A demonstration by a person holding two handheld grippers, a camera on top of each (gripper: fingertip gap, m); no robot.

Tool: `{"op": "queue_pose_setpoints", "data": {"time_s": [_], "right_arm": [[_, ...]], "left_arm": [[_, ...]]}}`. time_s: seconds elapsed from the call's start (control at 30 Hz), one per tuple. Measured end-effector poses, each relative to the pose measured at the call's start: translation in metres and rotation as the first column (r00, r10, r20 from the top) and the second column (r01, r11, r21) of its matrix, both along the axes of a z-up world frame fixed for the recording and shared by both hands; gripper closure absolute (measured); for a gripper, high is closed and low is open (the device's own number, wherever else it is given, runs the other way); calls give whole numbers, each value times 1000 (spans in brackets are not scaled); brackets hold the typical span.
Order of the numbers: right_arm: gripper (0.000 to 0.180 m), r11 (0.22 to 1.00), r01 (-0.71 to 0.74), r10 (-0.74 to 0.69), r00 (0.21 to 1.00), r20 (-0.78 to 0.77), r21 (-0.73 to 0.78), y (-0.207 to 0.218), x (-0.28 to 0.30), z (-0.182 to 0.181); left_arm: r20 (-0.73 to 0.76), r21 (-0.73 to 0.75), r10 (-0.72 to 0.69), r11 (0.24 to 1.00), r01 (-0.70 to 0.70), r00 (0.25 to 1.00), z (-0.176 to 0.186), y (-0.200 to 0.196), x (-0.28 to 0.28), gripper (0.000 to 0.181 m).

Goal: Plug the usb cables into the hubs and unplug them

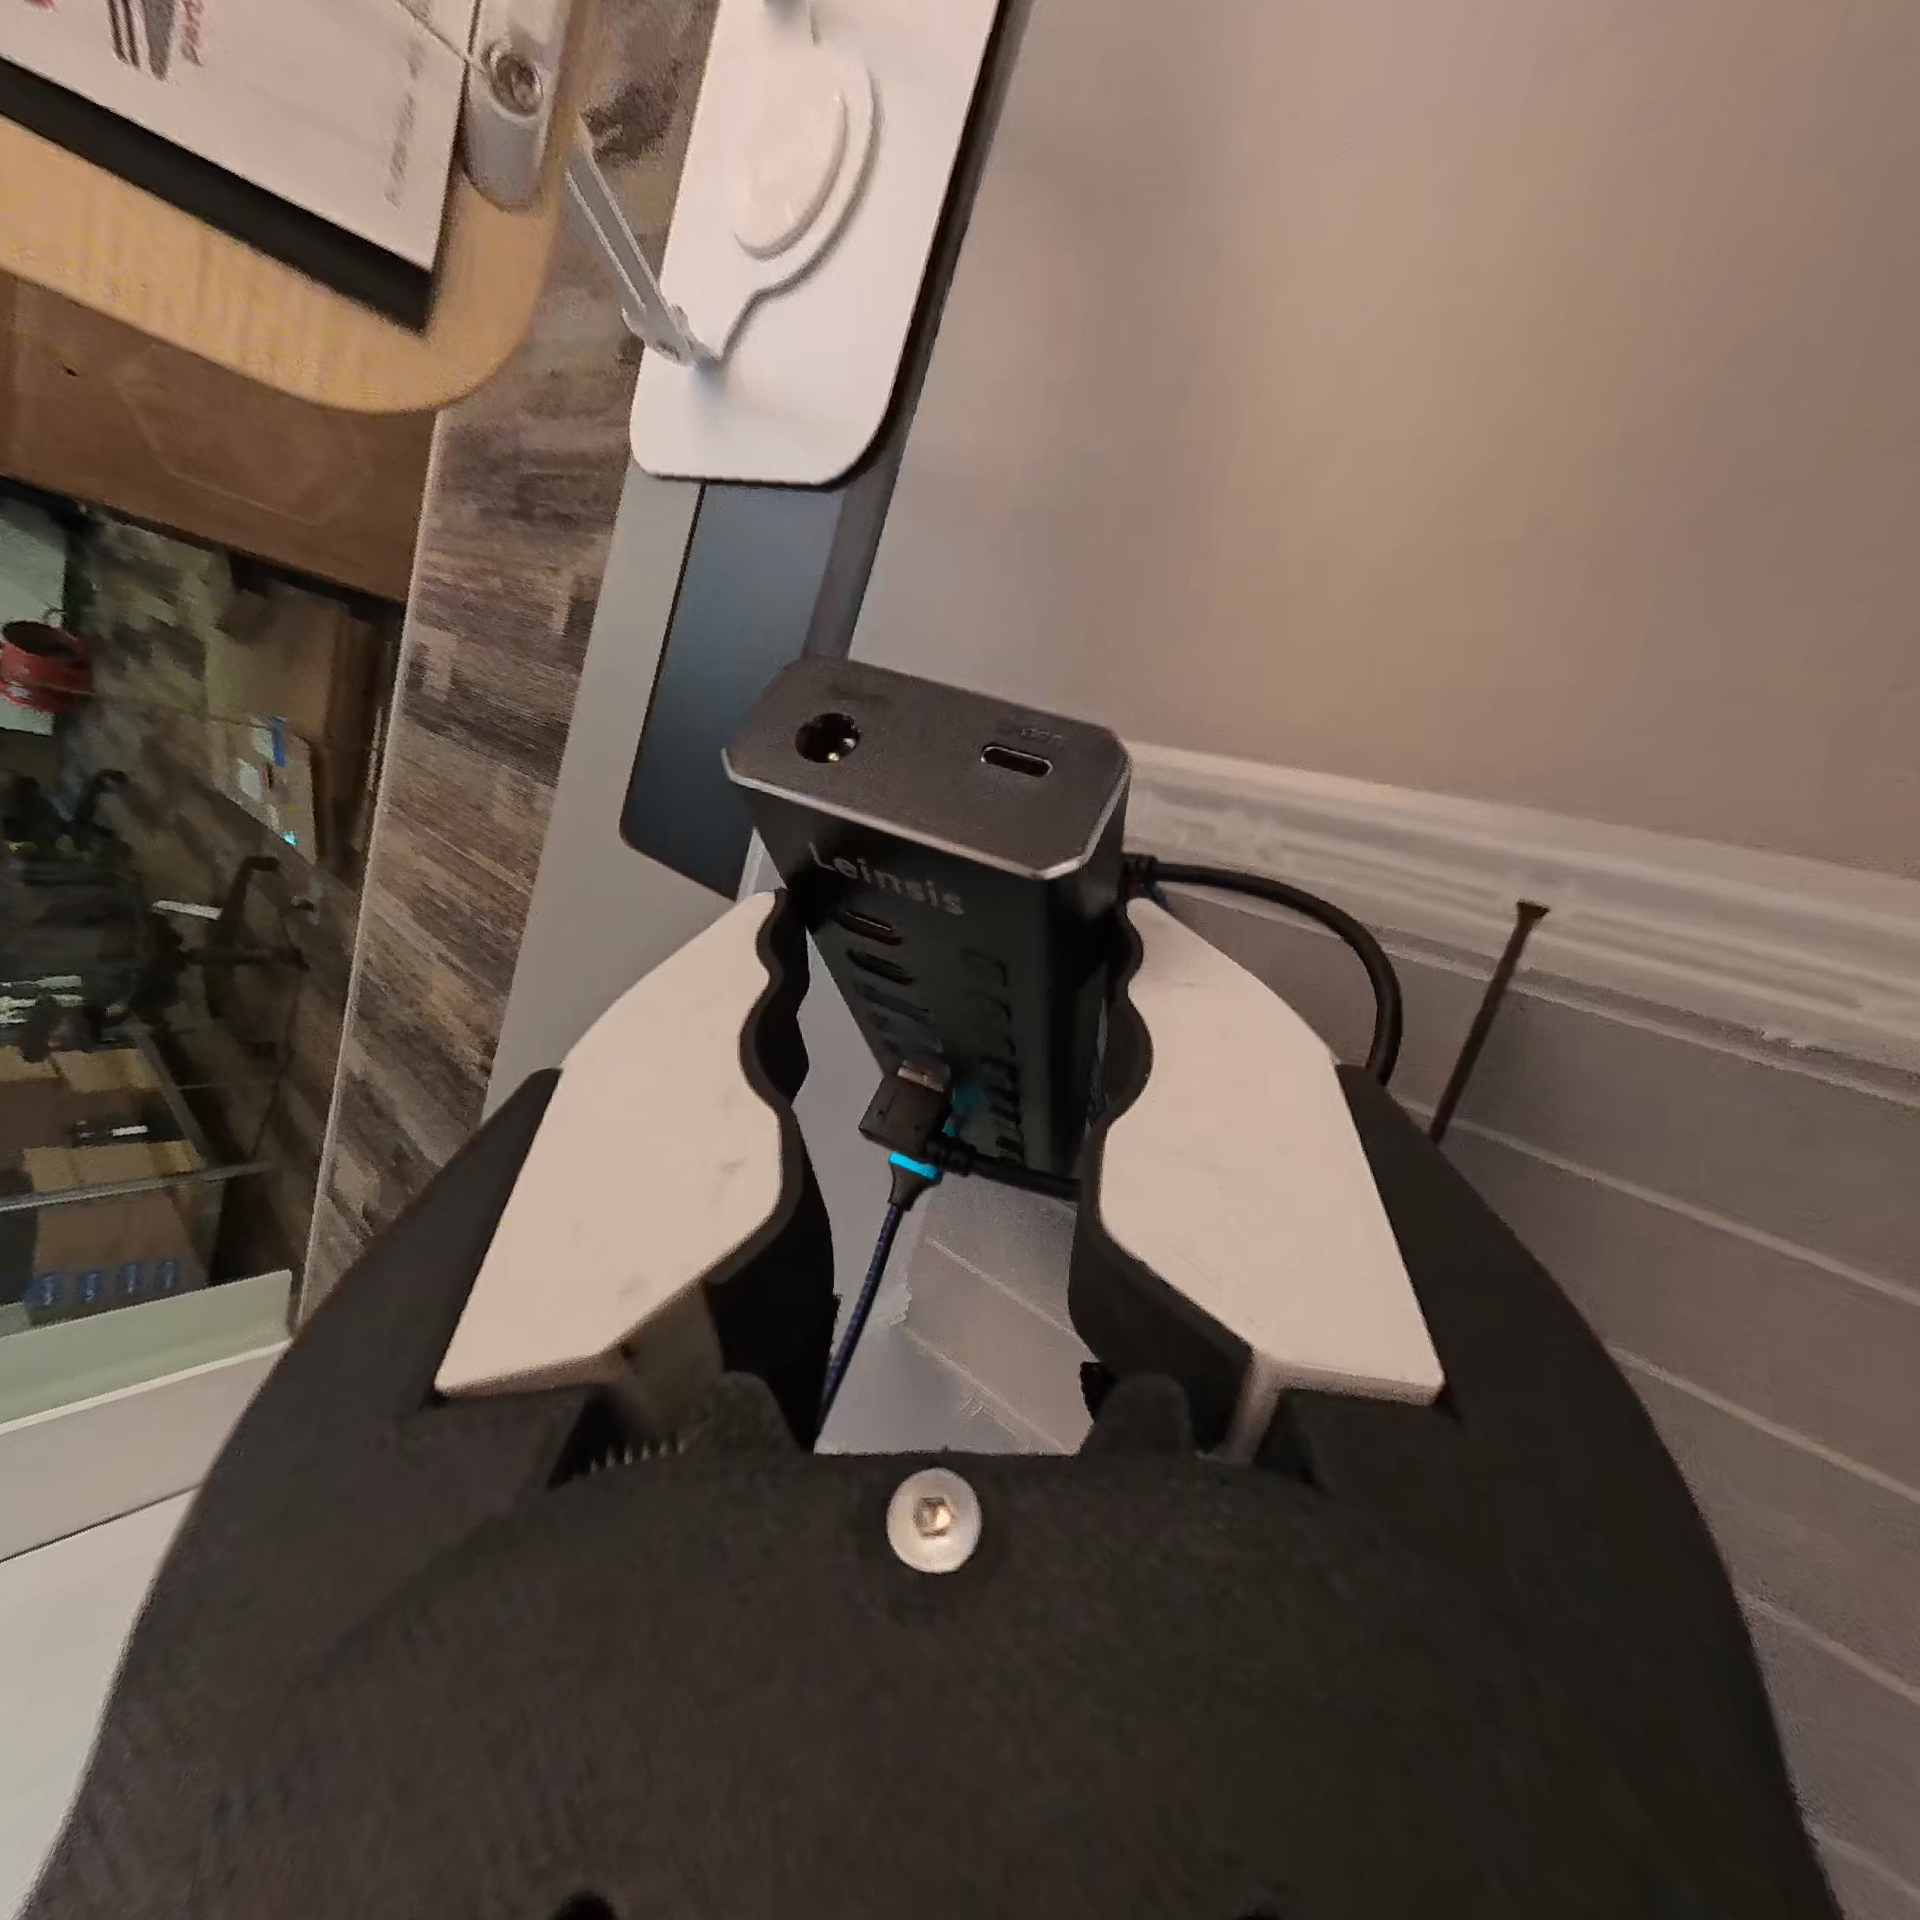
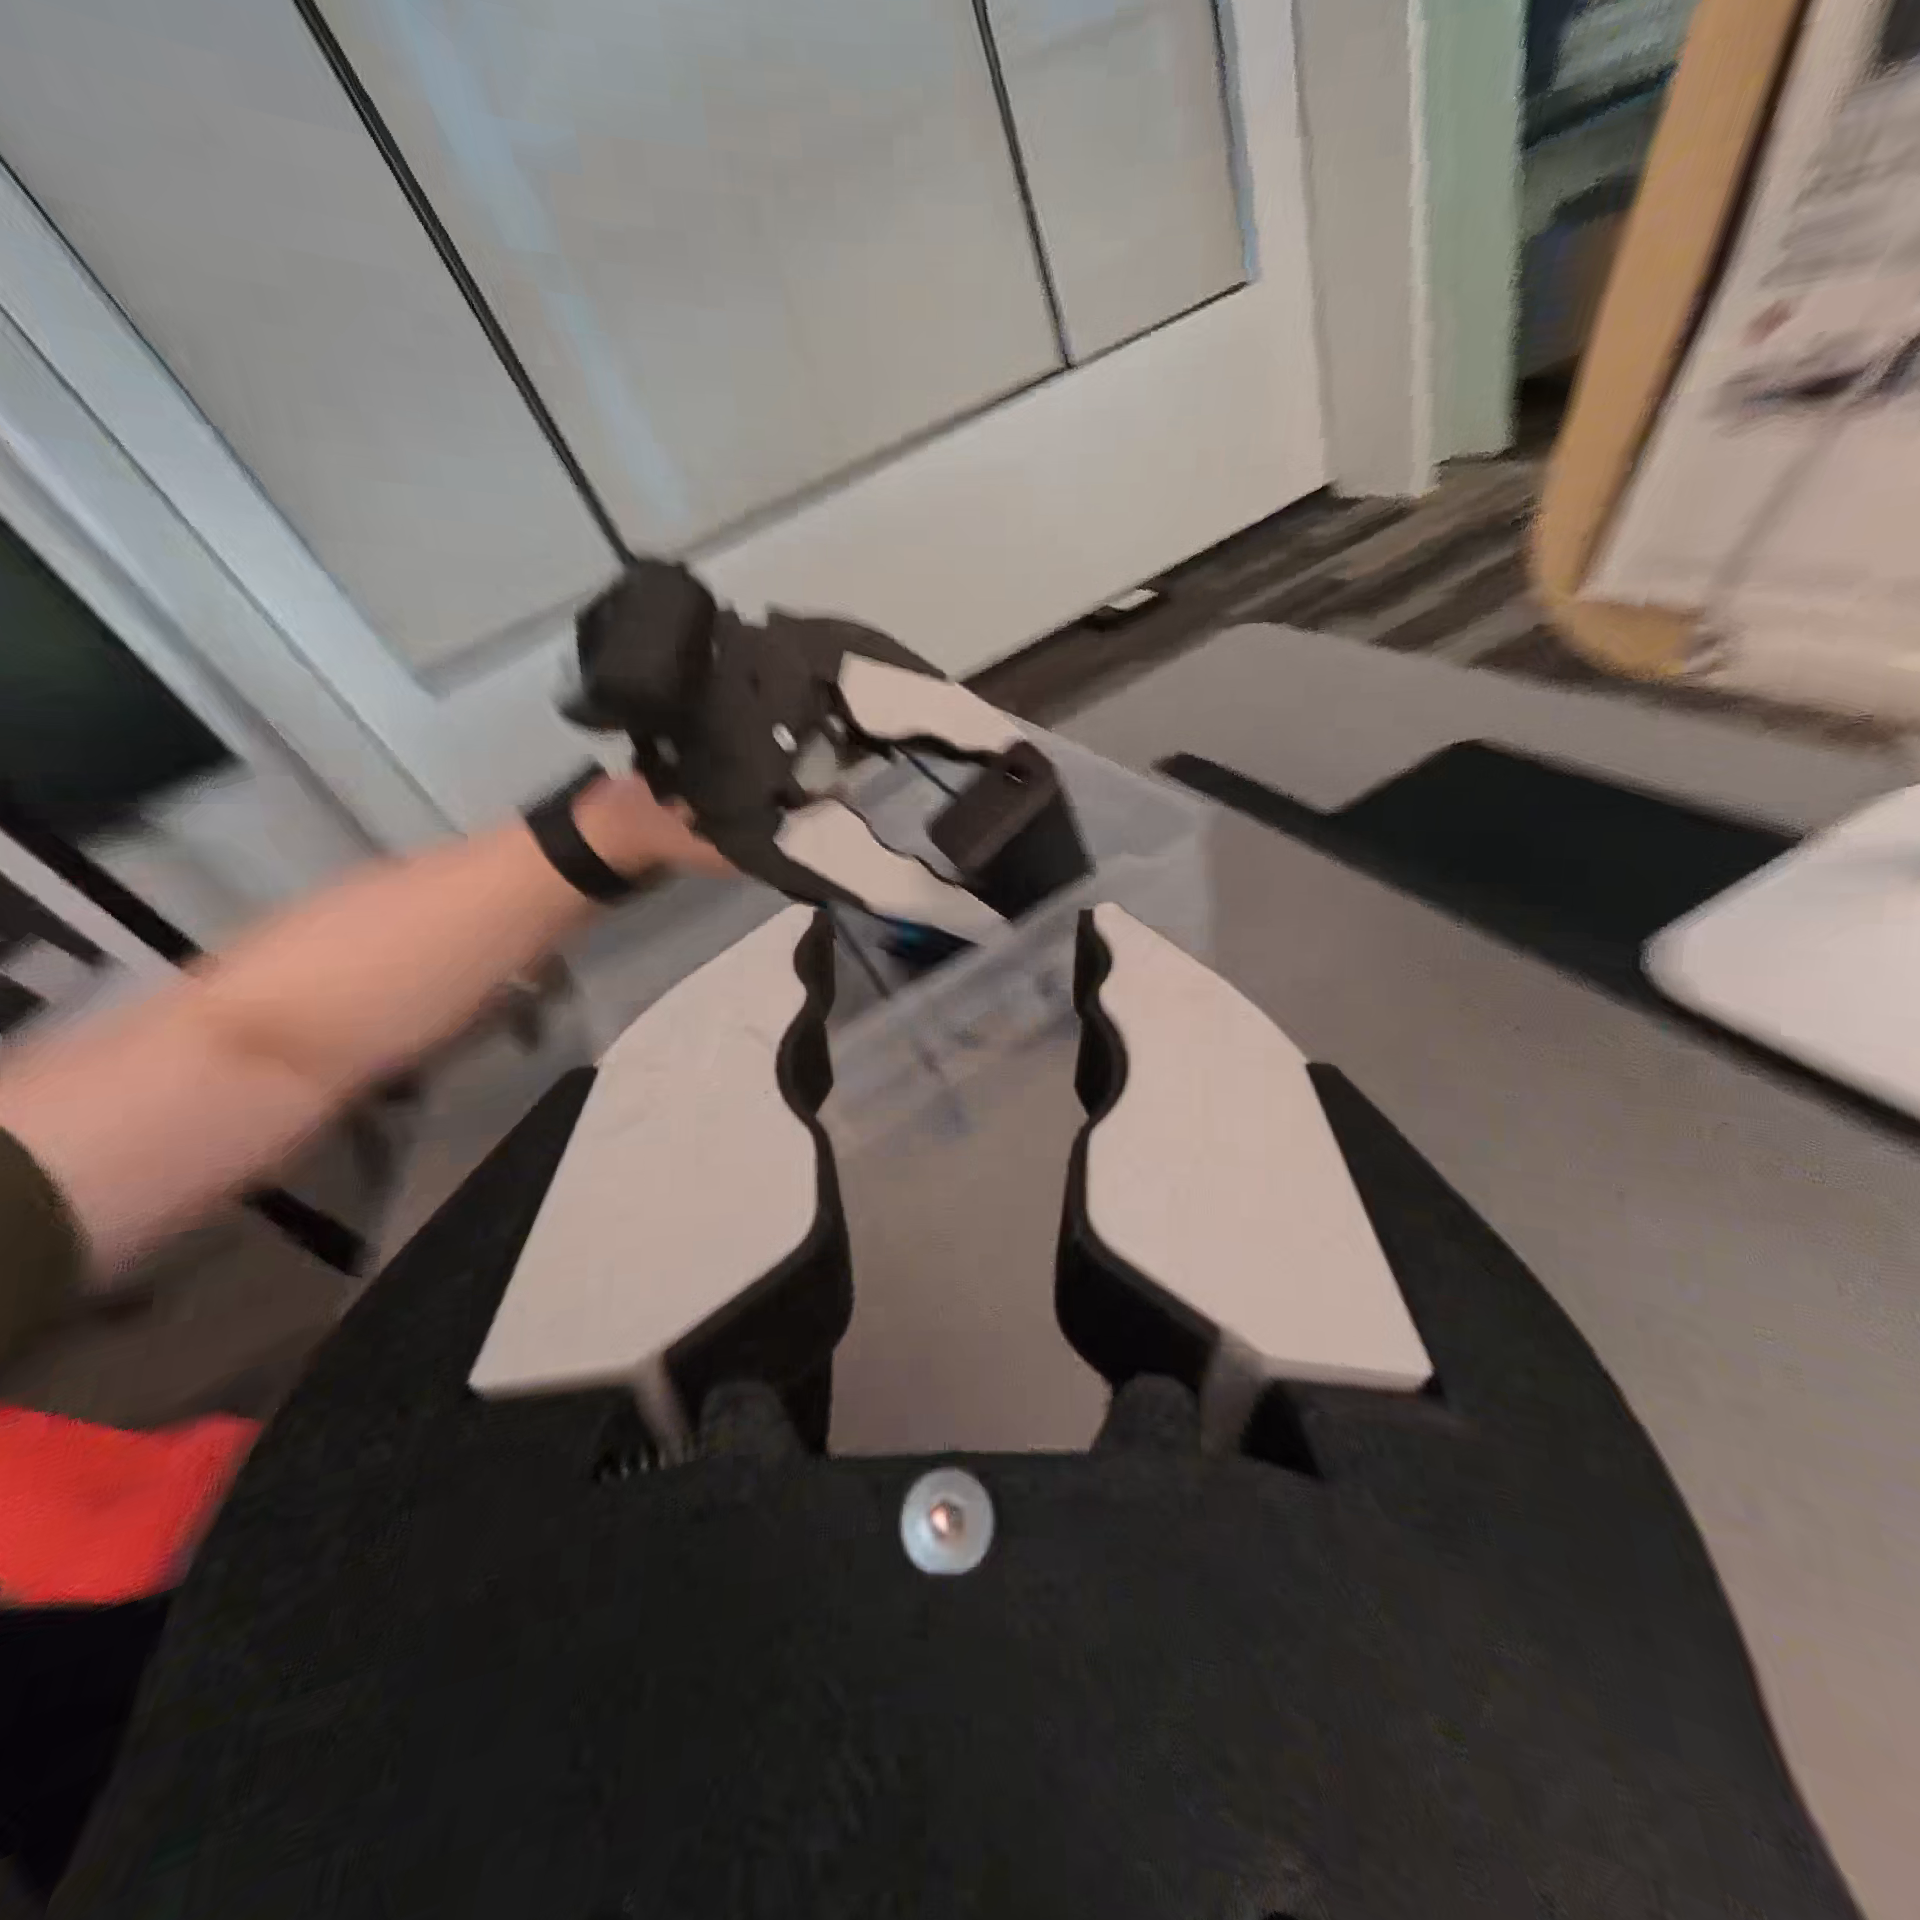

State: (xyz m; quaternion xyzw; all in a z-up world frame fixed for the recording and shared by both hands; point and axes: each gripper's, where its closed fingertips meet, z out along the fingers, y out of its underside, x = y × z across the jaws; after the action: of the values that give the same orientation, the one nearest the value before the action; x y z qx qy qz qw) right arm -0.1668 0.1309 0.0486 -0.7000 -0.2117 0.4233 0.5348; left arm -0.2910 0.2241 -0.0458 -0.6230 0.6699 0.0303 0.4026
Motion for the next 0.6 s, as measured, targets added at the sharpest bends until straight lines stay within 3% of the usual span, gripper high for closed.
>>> {"op": "queue_pose_setpoints", "data": {"time_s": [0.03, 0.07, 0.23, 0.37, 0.5, 0.6], "right_arm": [[135, 996, -26, 19, 996, -85, -80, 9, -17, 2], [134, 987, -46, 27, 992, -125, -153, 22, -32, 1], [135, 897, -57, 55, 998, -17, -437, 68, -86, -32], [127, 895, 96, 2, 975, 221, -435, 87, -96, -51], [125, 842, 72, 66, 970, 235, -534, 84, -120, -61], [140, 816, 66, 94, 965, 243, -574, 85, -127, -66]], "left_arm": [[7, 10, 3, 1000, -3, 1000, 0, -1, 2, 127], [8, 19, 9, 1000, -9, 1000, 0, -1, 3, 127], [27, 45, 23, 999, -25, 999, -2, -1, 4, 127], [35, 62, 31, 998, -33, 999, 2, -2, 4, 127], [49, 84, 38, 996, -42, 998, 10, -3, 9, 127], [25, 109, 58, 992, -61, 998, 14, -3, 9, 127]]}}
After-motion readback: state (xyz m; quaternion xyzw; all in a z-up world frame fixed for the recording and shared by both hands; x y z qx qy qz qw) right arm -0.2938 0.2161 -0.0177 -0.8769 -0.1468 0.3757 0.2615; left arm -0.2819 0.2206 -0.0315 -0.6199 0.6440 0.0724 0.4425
